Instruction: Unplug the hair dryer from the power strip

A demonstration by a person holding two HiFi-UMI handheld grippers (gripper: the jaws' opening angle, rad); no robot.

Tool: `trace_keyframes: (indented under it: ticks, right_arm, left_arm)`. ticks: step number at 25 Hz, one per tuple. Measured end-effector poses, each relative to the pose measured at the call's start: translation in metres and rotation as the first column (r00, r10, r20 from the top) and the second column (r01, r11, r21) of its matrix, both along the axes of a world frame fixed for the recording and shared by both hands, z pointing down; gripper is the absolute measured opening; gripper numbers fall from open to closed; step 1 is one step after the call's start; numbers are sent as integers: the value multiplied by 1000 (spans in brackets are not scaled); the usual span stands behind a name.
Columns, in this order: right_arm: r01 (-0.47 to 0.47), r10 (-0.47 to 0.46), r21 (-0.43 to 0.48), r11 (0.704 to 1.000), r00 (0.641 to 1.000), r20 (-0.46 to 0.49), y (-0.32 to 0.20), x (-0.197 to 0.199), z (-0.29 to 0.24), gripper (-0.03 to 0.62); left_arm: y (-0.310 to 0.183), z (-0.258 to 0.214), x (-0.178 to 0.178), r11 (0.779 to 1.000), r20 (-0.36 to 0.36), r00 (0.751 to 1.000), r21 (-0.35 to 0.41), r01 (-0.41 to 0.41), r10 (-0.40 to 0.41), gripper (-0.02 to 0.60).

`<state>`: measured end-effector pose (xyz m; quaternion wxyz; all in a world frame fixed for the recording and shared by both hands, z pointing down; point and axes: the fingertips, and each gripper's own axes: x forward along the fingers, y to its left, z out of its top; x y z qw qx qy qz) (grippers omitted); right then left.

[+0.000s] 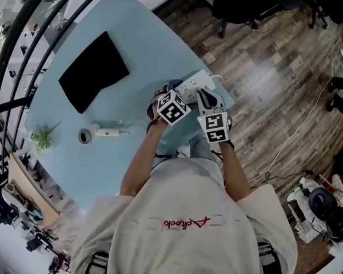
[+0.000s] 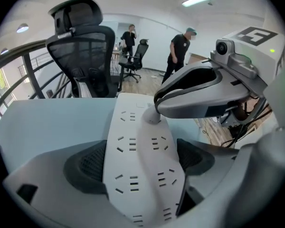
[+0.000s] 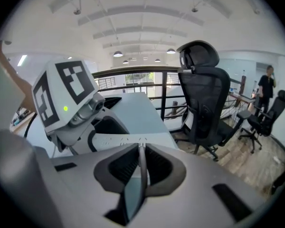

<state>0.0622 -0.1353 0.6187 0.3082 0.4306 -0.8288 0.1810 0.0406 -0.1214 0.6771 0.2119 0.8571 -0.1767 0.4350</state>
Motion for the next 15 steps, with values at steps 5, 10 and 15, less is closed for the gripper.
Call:
trace_keyframes:
  ticks: [5,10,15]
  right_arm:
    - [4,-4,6,1000,1000,-3,-6,-5,0,55]
    - [5,-5,8,1000,1000,-1,0,0,-2,54]
    - [-1,1,10,1000,1000,-1,-5,-2,-1,54]
  left_arm:
    - [0,-1,-2,1000,-10,1000,0,15,-15,433]
    - [0,-1,0,1000,-9,1000,0,11,-11,433]
    - [0,-1,0,1000,-11,1000,0,8,-8,434]
